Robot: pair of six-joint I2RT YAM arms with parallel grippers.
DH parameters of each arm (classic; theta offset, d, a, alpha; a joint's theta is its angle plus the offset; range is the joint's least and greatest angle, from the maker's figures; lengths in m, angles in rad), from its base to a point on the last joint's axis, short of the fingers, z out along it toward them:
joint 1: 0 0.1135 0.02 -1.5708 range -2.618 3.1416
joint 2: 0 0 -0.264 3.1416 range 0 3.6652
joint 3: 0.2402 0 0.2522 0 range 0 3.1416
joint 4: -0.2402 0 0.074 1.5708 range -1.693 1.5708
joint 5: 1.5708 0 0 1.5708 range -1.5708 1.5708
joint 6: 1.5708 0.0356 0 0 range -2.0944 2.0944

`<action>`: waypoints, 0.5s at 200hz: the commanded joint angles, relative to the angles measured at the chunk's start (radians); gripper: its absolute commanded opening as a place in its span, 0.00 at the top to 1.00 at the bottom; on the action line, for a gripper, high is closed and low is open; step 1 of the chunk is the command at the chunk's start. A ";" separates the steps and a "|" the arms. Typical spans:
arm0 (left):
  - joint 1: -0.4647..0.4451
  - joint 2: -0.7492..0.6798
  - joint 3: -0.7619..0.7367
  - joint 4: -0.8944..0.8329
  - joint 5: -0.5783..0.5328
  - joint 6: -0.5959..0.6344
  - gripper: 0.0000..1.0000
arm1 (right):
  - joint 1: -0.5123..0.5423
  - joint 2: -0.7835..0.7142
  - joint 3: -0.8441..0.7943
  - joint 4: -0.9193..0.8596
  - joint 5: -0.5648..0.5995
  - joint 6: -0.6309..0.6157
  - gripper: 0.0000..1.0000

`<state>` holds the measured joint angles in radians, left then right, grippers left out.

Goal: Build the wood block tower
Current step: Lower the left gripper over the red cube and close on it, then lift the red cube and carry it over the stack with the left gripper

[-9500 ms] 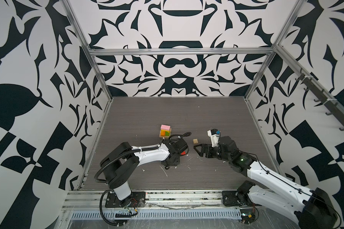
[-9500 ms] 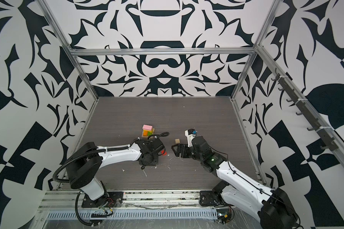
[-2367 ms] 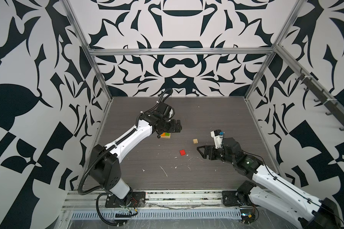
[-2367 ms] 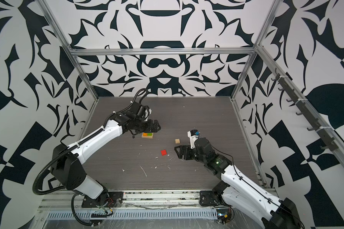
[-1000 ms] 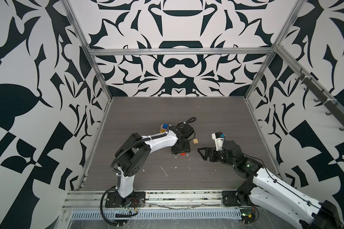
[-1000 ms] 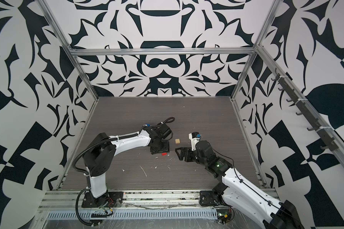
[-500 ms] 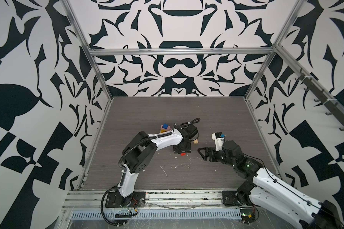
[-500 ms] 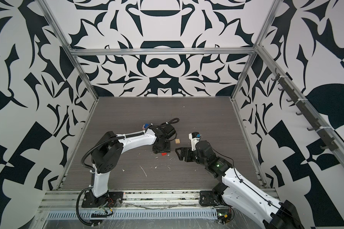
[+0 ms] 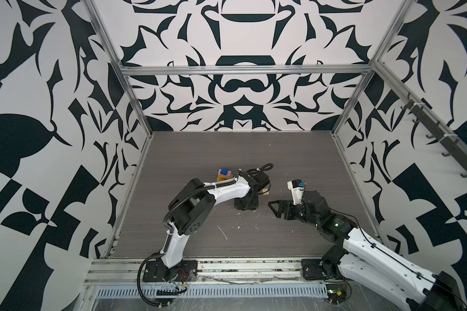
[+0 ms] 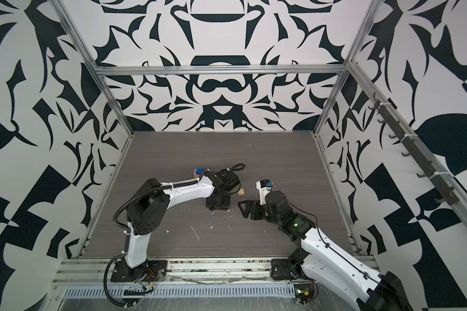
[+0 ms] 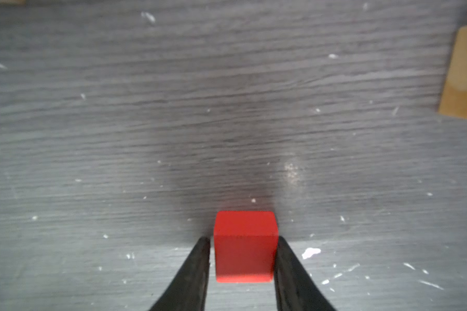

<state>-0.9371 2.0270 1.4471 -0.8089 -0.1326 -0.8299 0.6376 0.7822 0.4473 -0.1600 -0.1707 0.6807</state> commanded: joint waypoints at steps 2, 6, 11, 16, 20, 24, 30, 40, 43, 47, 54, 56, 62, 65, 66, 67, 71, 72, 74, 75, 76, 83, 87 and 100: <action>-0.003 0.009 0.015 -0.052 -0.022 0.028 0.64 | 0.006 0.005 0.024 0.025 0.007 -0.005 0.09; -0.003 0.010 0.016 -0.051 -0.022 0.035 0.64 | 0.006 0.006 0.024 0.025 0.008 -0.004 0.09; -0.002 0.011 0.018 -0.050 -0.022 0.042 0.64 | 0.006 0.006 0.023 0.026 0.008 -0.005 0.09; -0.003 0.013 0.020 -0.051 -0.022 0.045 0.64 | 0.006 0.006 0.023 0.027 0.007 -0.003 0.09; -0.003 0.014 0.022 -0.051 -0.024 0.050 0.63 | 0.006 0.006 0.022 0.026 0.007 -0.003 0.09; -0.003 0.015 0.024 -0.053 -0.023 0.056 0.63 | 0.006 0.006 0.022 0.026 0.008 -0.003 0.09; -0.003 0.016 0.026 -0.053 -0.025 0.063 0.62 | 0.005 0.007 0.022 0.025 0.007 -0.003 0.09; -0.003 0.021 0.029 -0.050 -0.023 0.073 0.60 | 0.006 0.005 0.022 0.025 0.007 -0.004 0.09; -0.003 0.021 0.030 -0.049 -0.019 0.076 0.59 | 0.005 0.004 0.022 0.025 0.008 -0.004 0.09; -0.003 0.022 0.031 -0.046 -0.017 0.079 0.58 | 0.006 0.003 0.022 0.024 0.008 -0.004 0.09; -0.003 0.027 0.030 -0.040 -0.007 0.083 0.58 | 0.005 0.002 0.021 0.024 0.007 -0.003 0.09; -0.003 0.027 0.030 -0.040 -0.004 0.083 0.58 | 0.006 0.002 0.022 0.024 0.008 -0.004 0.09; -0.003 0.033 0.031 -0.036 0.000 0.086 0.57 | 0.005 0.000 0.021 0.023 0.008 -0.004 0.09; -0.002 0.033 0.032 -0.035 0.002 0.085 0.57 | 0.006 0.000 0.021 0.023 0.009 -0.003 0.09; -0.002 0.035 0.032 -0.035 0.002 0.084 0.57 | 0.005 0.000 0.022 0.024 0.008 -0.003 0.09; -0.003 0.036 0.032 -0.034 0.002 0.084 0.57 | 0.005 0.000 0.022 0.025 0.008 -0.004 0.09; -0.002 0.039 0.032 -0.033 0.003 0.086 0.57 | 0.006 0.001 0.021 0.023 0.009 -0.003 0.09; -0.003 0.040 0.032 -0.033 0.003 0.086 0.57 | 0.005 0.001 0.021 0.023 0.008 -0.002 0.09; -0.003 0.041 0.032 -0.032 0.003 0.086 0.57 | 0.005 0.001 0.022 0.024 0.009 -0.001 0.09; -0.003 0.043 0.032 -0.032 0.004 0.086 0.57 | 0.005 0.001 0.022 0.024 0.009 -0.001 0.09; -0.003 0.043 0.032 -0.032 0.005 0.086 0.57 | 0.005 0.001 0.022 0.025 0.008 -0.002 0.09; -0.003 0.046 0.032 -0.029 0.006 0.086 0.57 | 0.005 0.002 0.020 0.024 0.009 -0.002 0.09; -0.003 0.048 0.032 -0.029 0.005 0.087 0.57 | 0.006 0.002 0.020 0.024 0.009 -0.001 0.09; -0.003 0.053 0.031 -0.025 0.005 0.086 0.58 | 0.005 0.002 0.020 0.023 0.009 -0.001 0.09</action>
<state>-0.9371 2.0434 1.4593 -0.8082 -0.1329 -0.7513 0.6376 0.7891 0.4473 -0.1596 -0.1711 0.6811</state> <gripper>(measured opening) 0.428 0.907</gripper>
